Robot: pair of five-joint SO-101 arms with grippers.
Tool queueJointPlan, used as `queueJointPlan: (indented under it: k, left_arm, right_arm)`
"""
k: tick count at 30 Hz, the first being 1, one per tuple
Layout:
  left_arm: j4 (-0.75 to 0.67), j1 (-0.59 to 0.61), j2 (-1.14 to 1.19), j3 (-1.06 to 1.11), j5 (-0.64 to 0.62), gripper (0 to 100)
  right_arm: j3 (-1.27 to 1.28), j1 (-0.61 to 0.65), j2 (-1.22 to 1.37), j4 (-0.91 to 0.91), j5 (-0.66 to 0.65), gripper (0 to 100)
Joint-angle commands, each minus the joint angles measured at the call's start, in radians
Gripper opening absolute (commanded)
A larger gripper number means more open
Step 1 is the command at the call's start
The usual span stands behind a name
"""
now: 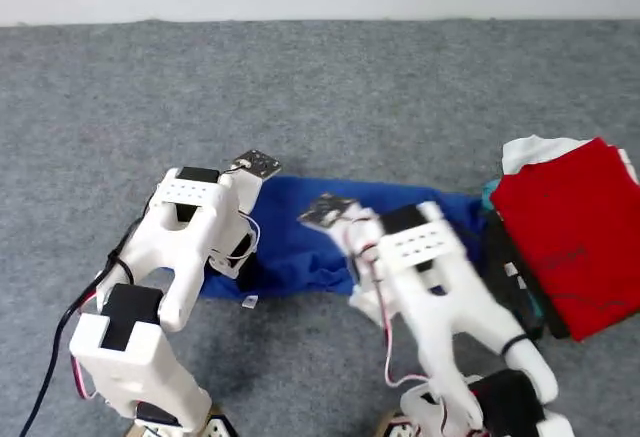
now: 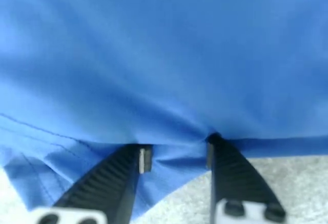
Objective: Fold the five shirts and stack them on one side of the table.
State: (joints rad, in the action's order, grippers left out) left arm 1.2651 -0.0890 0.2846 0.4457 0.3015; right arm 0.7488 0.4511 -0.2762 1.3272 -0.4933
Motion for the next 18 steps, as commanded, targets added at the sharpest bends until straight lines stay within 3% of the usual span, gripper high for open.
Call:
queueJointPlan:
  k: [1,8,18]
  left_arm:
    - [-0.051,-0.023,0.008,0.007,0.003,19]
    - [-0.051,-0.023,0.008,0.008,0.003,19]
    - [-0.051,-0.023,0.008,0.010,0.003,19]
  right_arm:
    - [0.005,0.073,0.021,-0.085,0.048,16.5]
    - [0.003,0.050,0.084,-0.263,0.064,16.5]
    - [-0.121,0.044,0.104,-0.306,0.058,16.5]
